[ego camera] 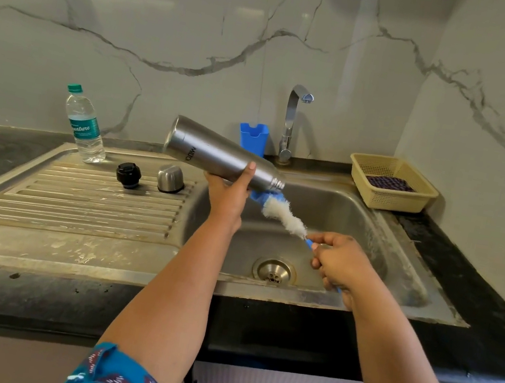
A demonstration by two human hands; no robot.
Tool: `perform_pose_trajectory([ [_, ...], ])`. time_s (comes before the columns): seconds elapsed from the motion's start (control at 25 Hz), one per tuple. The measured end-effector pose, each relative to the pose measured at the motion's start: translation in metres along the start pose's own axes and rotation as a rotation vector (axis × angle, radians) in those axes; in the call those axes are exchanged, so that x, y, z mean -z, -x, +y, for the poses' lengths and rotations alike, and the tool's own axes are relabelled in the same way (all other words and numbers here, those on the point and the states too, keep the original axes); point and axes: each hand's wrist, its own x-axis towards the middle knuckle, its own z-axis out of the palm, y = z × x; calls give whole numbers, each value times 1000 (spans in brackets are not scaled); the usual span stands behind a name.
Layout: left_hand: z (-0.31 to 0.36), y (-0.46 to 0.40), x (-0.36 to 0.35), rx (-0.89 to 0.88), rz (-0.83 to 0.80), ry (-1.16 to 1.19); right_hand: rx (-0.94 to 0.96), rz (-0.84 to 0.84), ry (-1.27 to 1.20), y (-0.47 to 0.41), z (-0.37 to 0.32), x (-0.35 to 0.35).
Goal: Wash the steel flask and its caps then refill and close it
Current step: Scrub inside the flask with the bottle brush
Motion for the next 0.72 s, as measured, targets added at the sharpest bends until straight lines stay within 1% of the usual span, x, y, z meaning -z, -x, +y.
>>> perform_pose_trajectory([
  [0.12, 10, -3, 9, 9, 32, 48, 54, 104, 140, 0, 4, 13],
  [0.2, 14, -3, 17, 16, 80, 12, 80, 156, 148, 0, 3, 25],
  [0.28, 15, 0, 19, 31, 119, -21, 94, 112, 88, 2, -2, 29],
  [0.32, 15, 1, 20, 40, 128, -30, 107, 72, 102, 4, -4, 24],
  [0.4, 15, 2, 21, 48, 114, -45, 149, 33, 226, 8, -4, 11],
  [0.48, 16, -1, 26, 58, 67, -84, 180, 67, 346, 5, -2, 3],
  [0.56, 16, -3, 30, 73, 34, -150, 175, 75, 368, -3, -8, 2],
  [0.64, 15, -3, 31, 68, 46, -201, 215, 89, 400, -15, -21, 2],
  [0.72, 13, -9, 35, 51, 75, -243, 308, 150, 466, -32, -42, -2],
])
